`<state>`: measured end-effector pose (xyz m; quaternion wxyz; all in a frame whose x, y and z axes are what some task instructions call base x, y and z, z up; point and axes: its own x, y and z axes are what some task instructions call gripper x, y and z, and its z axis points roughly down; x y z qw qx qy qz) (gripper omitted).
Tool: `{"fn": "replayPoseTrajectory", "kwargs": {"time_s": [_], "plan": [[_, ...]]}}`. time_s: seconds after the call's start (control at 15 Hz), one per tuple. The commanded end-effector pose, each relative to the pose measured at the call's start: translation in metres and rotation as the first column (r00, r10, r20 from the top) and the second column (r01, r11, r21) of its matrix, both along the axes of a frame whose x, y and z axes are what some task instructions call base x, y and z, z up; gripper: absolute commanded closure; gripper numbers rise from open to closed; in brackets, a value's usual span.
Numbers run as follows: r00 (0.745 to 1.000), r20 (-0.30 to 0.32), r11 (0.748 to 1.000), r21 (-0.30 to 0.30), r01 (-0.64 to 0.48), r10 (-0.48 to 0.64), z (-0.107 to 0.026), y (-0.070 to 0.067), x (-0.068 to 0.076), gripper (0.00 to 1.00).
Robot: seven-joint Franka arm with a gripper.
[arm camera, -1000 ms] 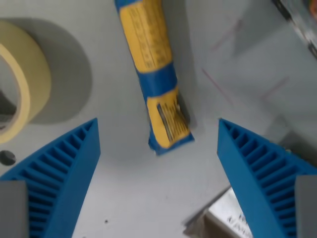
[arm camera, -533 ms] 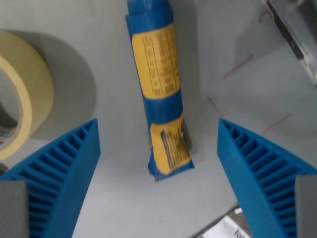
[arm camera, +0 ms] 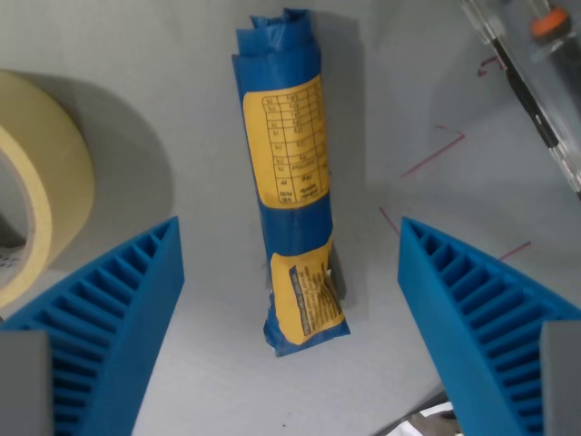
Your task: Move above the blue bag
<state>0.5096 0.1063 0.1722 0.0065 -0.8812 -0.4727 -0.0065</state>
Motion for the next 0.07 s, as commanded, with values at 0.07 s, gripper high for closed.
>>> {"fn": "replayPoseTrajectory", "kwargs": {"time_s": [0.07], "plan": [[0.999,-0.008,0.998,0.049,-0.031,0.031,-0.0005,0.0030,0.0056,0.00]]}}
